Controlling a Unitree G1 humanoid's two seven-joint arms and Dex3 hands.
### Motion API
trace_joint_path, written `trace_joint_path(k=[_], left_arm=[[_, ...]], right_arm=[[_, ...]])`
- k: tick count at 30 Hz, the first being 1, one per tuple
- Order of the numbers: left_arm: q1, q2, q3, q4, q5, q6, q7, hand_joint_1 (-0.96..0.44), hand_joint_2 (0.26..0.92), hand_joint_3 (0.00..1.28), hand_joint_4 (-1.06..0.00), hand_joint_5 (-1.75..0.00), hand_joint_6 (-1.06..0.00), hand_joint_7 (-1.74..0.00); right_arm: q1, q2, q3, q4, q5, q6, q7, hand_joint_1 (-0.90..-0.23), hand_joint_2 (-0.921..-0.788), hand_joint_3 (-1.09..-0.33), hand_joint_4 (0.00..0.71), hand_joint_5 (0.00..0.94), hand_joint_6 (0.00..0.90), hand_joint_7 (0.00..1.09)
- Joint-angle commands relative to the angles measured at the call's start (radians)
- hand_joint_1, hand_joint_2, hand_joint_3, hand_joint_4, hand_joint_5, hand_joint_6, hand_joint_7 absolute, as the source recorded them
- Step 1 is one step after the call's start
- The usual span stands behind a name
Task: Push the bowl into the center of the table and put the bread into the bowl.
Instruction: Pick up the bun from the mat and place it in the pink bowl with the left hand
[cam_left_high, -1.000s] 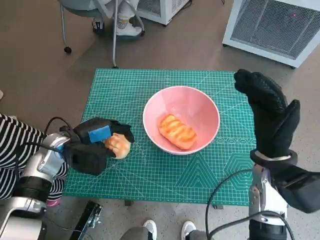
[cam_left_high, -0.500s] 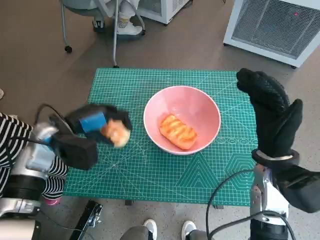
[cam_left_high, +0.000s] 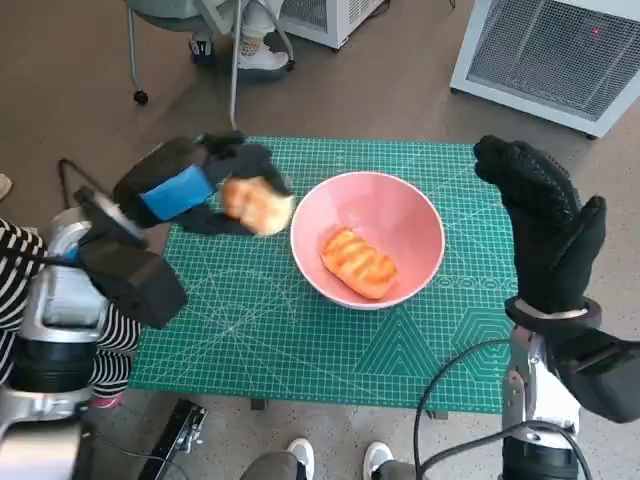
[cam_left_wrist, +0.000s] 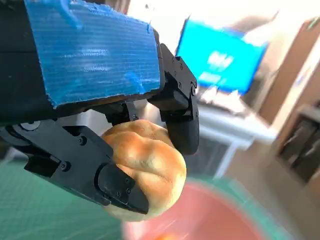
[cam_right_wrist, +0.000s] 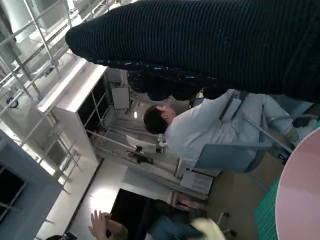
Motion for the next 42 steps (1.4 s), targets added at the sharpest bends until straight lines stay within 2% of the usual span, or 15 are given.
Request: trace_joint_path(k=[1, 7, 11, 12, 17, 21, 22, 23, 24, 26, 28, 34, 42], left_arm=[[-0.062, -0.063, -0.028, -0.022, 0.007, 0.023, 0.019, 0.00, 0.919, 0.07, -0.74, -1.13, -0.58, -1.20], [-0.139, -0.136, -0.081, 0.044, 0.036, 0.024, 0.023, 0.00, 0.904, 0.02, -0.84, -1.02, -0.66, -1.11], [-0.178, -0.173, -0.110, 0.108, 0.039, 0.030, 0.005, 0.00, 0.898, 0.01, -0.86, -1.01, -0.68, -1.07], [-0.189, -0.183, -0.121, 0.127, 0.042, 0.033, -0.004, 0.00, 0.884, 0.01, -0.90, -0.97, -0.72, -1.02], [-0.227, -0.212, -0.174, 0.203, 0.048, 0.050, -0.057, 0.00, 0.904, 0.01, -0.84, -1.05, -0.67, -1.06], [-0.245, -0.232, -0.201, 0.255, 0.052, 0.064, -0.087, 0.00, 0.917, 0.09, -0.73, -1.14, -0.54, -1.21], [-0.248, -0.235, -0.206, 0.266, 0.055, 0.066, -0.090, -0.01, 0.878, 0.08, -0.68, -0.94, -0.50, -1.02], [-0.253, -0.241, -0.214, 0.287, 0.061, 0.068, -0.094, -0.02, 0.866, 0.07, -0.67, -0.84, -0.50, -0.92], [-0.257, -0.246, -0.220, 0.302, 0.064, 0.068, -0.097, -0.04, 0.848, 0.05, -0.63, -0.60, -0.48, -0.71], [-0.265, -0.256, -0.233, 0.336, 0.071, 0.067, -0.101, -0.08, 0.830, 0.03, -0.58, -0.27, -0.46, -0.43], [-0.272, -0.265, -0.244, 0.364, 0.078, 0.062, -0.104, -0.11, 0.823, 0.01, -0.51, -0.14, -0.42, -0.31], [-0.279, -0.283, -0.255, 0.446, 0.088, 0.015, -0.093, -0.22, 0.812, 0.00, -0.30, -0.01, -0.32, -0.14], [-0.265, -0.296, -0.238, 0.497, 0.072, -0.041, -0.055, -0.43, 0.825, 0.01, -0.18, 0.00, -0.25, -0.07]], right_arm=[[0.008, -0.002, 0.000, 0.019, 0.006, 0.000, 0.010, -0.707, -0.921, -0.735, 0.198, 0.000, 0.106, 0.41], [0.015, -0.002, 0.000, 0.012, 0.002, -0.006, 0.008, -0.705, -0.921, -0.736, 0.198, 0.000, 0.105, 0.41], [0.021, -0.001, 0.000, 0.005, -0.001, -0.011, 0.005, -0.705, -0.921, -0.741, 0.199, 0.001, 0.105, 0.41], [0.023, -0.002, -0.001, 0.003, -0.001, -0.012, 0.004, -0.704, -0.921, -0.743, 0.197, 0.000, 0.104, 0.41], [0.031, -0.005, -0.008, -0.005, 0.004, -0.014, 0.004, -0.704, -0.921, -0.749, 0.197, 0.001, 0.104, 0.41], [0.033, -0.006, -0.013, -0.007, 0.008, -0.014, 0.003, -0.701, -0.921, -0.748, 0.193, 0.000, 0.103, 0.42], [0.033, -0.006, -0.014, -0.007, 0.009, -0.014, 0.003, -0.703, -0.921, -0.748, 0.192, 0.000, 0.103, 0.42], [0.033, -0.006, -0.016, -0.008, 0.009, -0.013, 0.001, -0.703, -0.921, -0.748, 0.191, 0.000, 0.103, 0.42], [0.033, -0.005, -0.017, -0.009, 0.008, -0.013, 0.000, -0.705, -0.921, -0.747, 0.190, 0.000, 0.102, 0.42], [0.034, -0.004, -0.019, -0.012, 0.006, -0.012, -0.003, -0.708, -0.921, -0.747, 0.189, 0.000, 0.100, 0.42], [0.034, -0.003, -0.020, -0.015, 0.002, -0.012, -0.007, -0.709, -0.921, -0.747, 0.189, 0.000, 0.098, 0.42], [0.031, -0.002, -0.021, -0.024, 0.000, -0.003, -0.017, -0.709, -0.921, -0.745, 0.188, 0.000, 0.095, 0.41], [0.026, -0.004, -0.023, -0.032, 0.004, 0.008, -0.022, -0.710, -0.921, -0.742, 0.184, 0.000, 0.091, 0.42]])
